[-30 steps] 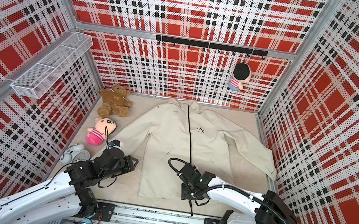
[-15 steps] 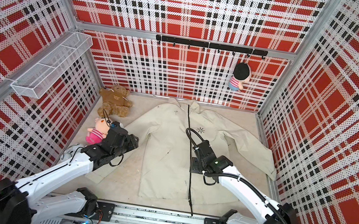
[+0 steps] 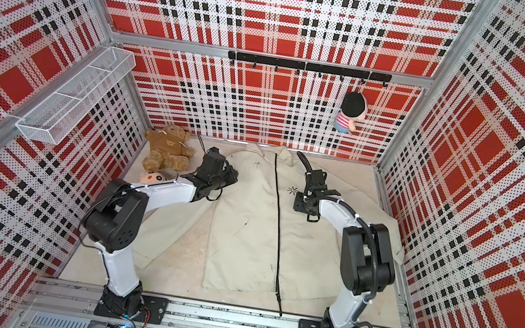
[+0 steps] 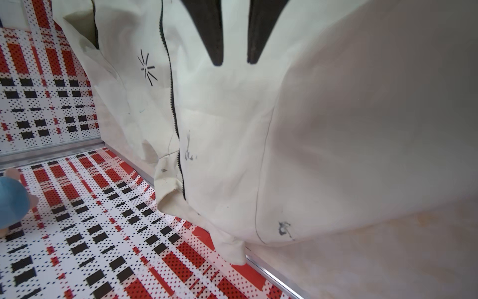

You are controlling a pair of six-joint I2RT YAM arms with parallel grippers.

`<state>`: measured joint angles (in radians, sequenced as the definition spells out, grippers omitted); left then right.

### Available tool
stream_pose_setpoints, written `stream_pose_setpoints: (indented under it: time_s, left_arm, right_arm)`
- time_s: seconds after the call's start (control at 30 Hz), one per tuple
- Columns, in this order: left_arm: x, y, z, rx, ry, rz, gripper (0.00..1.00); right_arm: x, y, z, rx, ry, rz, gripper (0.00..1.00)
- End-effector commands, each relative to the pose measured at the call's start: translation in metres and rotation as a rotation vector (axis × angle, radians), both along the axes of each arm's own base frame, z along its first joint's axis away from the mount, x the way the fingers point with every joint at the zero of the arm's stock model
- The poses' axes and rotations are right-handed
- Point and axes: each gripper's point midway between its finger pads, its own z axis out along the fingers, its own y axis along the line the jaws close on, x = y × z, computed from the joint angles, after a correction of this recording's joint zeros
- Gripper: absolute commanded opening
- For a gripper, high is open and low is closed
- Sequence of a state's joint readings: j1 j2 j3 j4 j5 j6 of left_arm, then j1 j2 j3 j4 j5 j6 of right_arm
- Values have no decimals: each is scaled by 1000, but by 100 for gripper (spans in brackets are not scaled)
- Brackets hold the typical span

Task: Unzip the jacket
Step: Smooth out the jacket at the center of the board.

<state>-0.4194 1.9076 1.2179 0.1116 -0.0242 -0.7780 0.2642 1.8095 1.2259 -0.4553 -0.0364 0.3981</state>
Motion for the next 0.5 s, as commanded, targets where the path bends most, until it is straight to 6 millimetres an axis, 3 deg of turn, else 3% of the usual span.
stream_pose_setpoints:
  time_s: [0.0,0.13,0.27,0.33,0.47]
  left_arm:
    - [27,1,-13,7,15,13,15]
    - [43,44,-57,70,117,74,8]
    - [34,84,-85,137,179,118,5]
    - [30,110,-92,143,189,159,5]
    - [25,123,-88,140,153,168,5]
  right_arm:
    - [31,4,5,39,-46,45,39]
    - [63,2,19,76,-116,79,39]
    - [90,6,36,113,-188,139,45]
    - [102,17,44,143,-223,193,53]
    - [126,39,41,210,-230,289,63]
